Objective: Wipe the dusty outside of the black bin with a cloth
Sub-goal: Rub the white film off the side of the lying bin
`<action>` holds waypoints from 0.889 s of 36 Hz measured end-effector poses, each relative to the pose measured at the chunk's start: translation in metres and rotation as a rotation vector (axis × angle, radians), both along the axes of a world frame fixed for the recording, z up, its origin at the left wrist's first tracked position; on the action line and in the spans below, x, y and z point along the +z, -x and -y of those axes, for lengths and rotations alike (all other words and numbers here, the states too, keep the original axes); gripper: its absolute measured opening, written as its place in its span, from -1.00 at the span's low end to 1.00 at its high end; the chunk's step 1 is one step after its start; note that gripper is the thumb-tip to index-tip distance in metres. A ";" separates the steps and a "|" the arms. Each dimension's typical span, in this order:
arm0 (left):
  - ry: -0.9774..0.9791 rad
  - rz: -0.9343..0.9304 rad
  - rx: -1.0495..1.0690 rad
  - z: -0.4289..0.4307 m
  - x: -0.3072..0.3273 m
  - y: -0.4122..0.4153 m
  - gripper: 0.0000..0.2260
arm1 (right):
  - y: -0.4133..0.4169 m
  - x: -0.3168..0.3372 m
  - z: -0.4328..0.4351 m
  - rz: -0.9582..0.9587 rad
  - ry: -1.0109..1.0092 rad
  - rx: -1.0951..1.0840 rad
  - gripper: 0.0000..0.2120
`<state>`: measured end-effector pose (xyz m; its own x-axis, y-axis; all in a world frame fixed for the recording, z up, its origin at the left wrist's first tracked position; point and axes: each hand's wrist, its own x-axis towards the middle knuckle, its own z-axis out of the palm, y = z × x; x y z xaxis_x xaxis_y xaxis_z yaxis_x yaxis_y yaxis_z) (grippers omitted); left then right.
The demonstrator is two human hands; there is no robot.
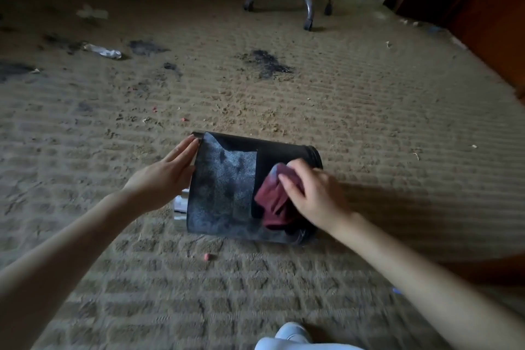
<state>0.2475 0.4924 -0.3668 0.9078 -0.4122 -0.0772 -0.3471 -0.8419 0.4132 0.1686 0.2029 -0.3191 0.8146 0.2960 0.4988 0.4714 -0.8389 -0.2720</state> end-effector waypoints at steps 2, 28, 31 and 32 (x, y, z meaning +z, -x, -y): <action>0.012 -0.007 -0.018 -0.002 0.000 0.001 -0.50 | -0.007 0.015 0.009 -0.009 -0.053 -0.089 -0.77; 0.030 -0.014 -0.019 -0.004 -0.003 0.003 -0.51 | -0.063 0.044 0.008 -0.367 -0.668 -0.286 -0.84; 0.025 -0.015 -0.013 -0.004 -0.003 0.004 -0.51 | -0.067 0.035 -0.006 -0.388 -0.551 -0.247 -0.83; 0.022 -0.016 -0.014 -0.004 -0.002 0.004 -0.51 | -0.069 0.030 -0.010 -0.339 -0.488 -0.252 -0.80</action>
<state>0.2433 0.4965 -0.3691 0.9009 -0.4262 -0.0822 -0.3517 -0.8277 0.4372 0.2375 0.2132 -0.2886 0.9655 -0.1208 0.2305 0.0970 -0.6549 -0.7495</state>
